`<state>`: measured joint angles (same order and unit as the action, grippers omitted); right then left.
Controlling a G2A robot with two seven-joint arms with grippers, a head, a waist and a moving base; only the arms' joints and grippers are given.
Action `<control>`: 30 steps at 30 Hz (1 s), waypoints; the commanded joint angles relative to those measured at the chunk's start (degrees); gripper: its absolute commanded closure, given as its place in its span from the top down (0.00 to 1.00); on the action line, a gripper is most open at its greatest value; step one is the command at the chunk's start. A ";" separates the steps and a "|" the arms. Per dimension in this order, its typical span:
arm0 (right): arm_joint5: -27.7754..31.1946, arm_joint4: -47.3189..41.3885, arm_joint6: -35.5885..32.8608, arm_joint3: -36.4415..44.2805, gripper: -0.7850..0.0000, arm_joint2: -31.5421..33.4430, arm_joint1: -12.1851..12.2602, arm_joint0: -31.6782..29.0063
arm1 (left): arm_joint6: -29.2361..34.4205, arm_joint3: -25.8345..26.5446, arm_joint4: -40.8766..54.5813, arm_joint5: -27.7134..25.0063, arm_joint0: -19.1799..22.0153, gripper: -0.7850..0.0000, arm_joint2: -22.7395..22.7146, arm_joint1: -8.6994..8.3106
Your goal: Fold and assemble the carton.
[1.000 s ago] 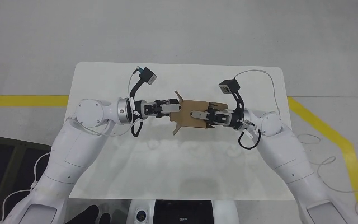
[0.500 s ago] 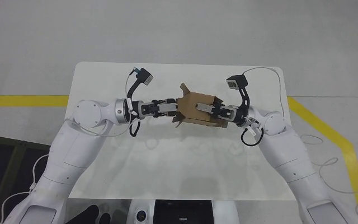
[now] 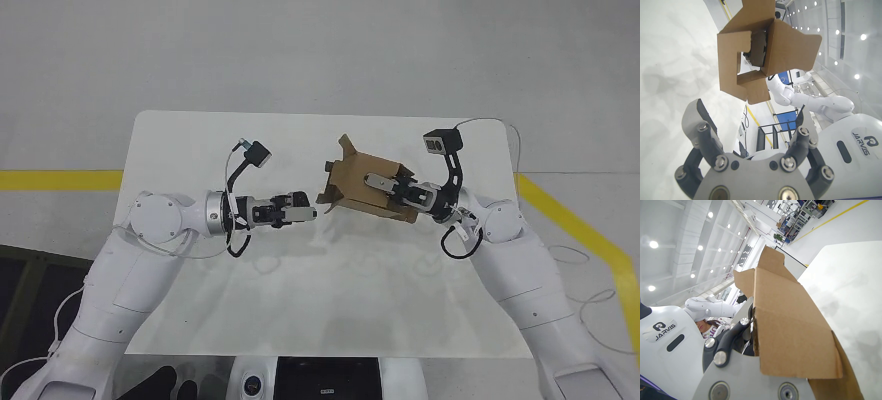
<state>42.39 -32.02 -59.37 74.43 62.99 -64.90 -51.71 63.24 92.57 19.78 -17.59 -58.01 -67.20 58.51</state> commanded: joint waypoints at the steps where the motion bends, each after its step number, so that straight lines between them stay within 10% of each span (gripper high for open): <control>1: -0.36 -0.03 -0.40 0.51 0.00 -0.10 -0.01 -0.12 | -0.48 -0.20 1.61 0.15 -0.15 1.00 0.08 0.10; 30: -1.76 -3.32 -4.29 -0.39 0.00 -5.54 -1.91 1.88 | -1.38 -2.06 8.98 -1.44 4.21 1.00 2.59 1.69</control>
<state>40.66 -35.29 -63.63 74.07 57.55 -66.78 -49.86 61.83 90.57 28.76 -18.98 -53.87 -64.58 60.19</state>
